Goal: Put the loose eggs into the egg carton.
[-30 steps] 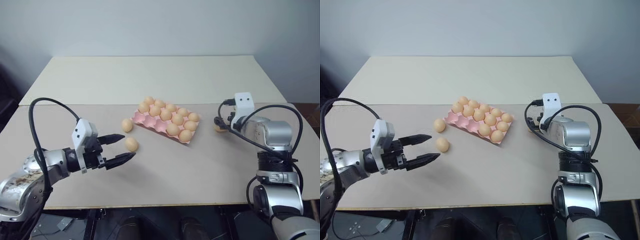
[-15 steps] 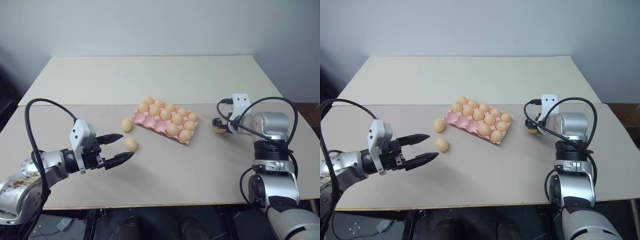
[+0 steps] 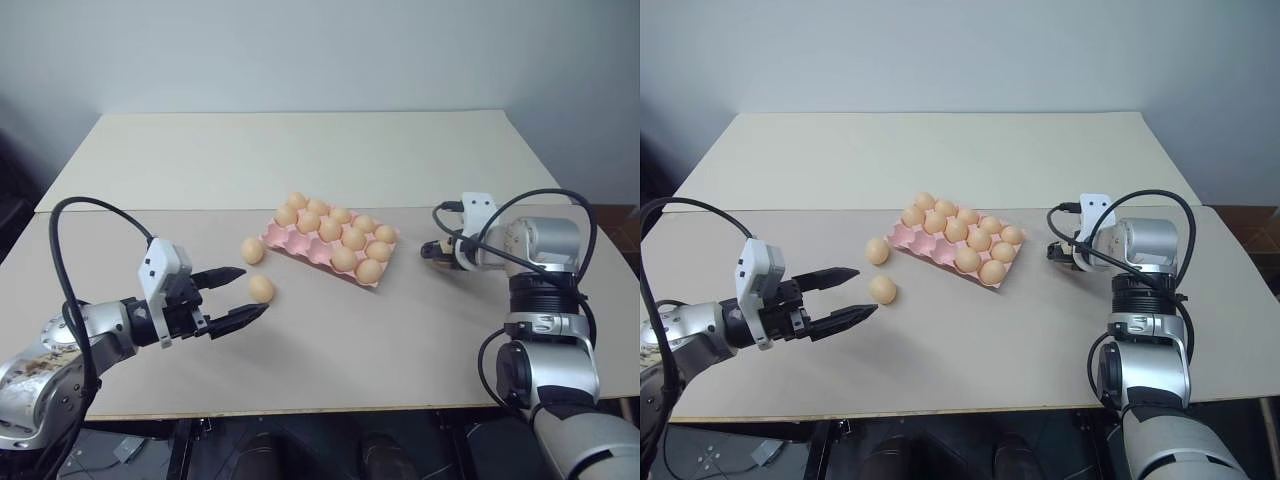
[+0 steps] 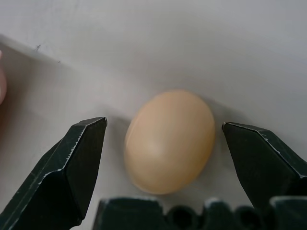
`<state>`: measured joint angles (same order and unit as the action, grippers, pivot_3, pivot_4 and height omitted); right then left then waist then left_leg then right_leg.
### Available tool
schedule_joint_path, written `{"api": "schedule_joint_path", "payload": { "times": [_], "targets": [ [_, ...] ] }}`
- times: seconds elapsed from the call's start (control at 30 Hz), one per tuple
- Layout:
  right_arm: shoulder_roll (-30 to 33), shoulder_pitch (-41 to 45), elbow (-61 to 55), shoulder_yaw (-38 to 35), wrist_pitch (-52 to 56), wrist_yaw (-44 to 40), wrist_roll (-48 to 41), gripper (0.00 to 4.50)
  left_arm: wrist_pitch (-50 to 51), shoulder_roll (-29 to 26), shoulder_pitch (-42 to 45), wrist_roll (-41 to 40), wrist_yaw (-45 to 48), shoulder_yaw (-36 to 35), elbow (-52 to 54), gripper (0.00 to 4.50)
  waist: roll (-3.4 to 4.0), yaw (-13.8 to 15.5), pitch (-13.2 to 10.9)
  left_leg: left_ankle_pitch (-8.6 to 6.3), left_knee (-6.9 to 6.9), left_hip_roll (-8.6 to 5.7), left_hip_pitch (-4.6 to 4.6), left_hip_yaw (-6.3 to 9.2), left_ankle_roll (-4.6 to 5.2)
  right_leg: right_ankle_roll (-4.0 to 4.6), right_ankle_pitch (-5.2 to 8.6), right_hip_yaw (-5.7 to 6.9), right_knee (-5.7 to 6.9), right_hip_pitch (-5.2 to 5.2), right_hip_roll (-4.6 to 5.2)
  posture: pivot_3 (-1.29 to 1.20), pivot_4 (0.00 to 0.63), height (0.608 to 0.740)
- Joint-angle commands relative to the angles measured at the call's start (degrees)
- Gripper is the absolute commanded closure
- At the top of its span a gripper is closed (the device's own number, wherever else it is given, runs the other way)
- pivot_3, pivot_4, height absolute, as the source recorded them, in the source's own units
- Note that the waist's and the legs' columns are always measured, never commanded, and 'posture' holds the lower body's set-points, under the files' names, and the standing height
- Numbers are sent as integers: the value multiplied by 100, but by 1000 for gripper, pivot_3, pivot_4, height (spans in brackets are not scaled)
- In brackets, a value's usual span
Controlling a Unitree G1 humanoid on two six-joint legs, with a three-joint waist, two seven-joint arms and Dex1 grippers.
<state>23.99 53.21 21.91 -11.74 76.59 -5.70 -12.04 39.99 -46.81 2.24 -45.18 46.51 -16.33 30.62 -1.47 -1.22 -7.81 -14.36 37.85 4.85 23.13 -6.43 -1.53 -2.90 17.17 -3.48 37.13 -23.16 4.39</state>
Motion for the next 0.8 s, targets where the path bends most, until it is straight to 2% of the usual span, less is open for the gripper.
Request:
{"api": "schedule_joint_path", "payload": {
  "times": [0.03,0.37,0.5,0.67,0.73,0.8],
  "targets": [
    [-30,60,-95,-83,-284,108,98,19,-104,9,40,-24,-18,-76,157,331,0,-1,0,0,0,0,0,0,0,0,0,0,0,0,0,0,150,740],
    [-72,103,120,-68,-432,174,159,19,-124,5,25,-9,-24,-77,166,331,0,0,0,0,0,0,0,0,0,0,0,0,0,0,0,0,150,740],
    [-121,153,230,-121,-425,297,240,923,-139,12,15,7,-38,-88,176,331,0,-2,0,0,0,0,0,0,0,0,0,0,0,0,0,0,150,740],
    [-136,196,311,-77,-389,339,275,2572,-144,14,-30,-1,-55,-134,215,331,0,-10,0,0,0,0,-1,0,0,0,0,0,0,0,0,0,150,740],
    [-157,155,231,-57,-318,353,280,2811,-147,13,-51,-3,-63,-152,224,331,1,-13,0,0,0,0,-1,0,0,0,0,0,1,0,0,0,150,740],
    [-225,69,51,-86,-233,407,270,2841,-147,13,-79,-7,-75,-167,242,331,1,-19,0,0,0,0,-1,0,0,0,0,0,1,1,0,0,150,740]
  ]
}}
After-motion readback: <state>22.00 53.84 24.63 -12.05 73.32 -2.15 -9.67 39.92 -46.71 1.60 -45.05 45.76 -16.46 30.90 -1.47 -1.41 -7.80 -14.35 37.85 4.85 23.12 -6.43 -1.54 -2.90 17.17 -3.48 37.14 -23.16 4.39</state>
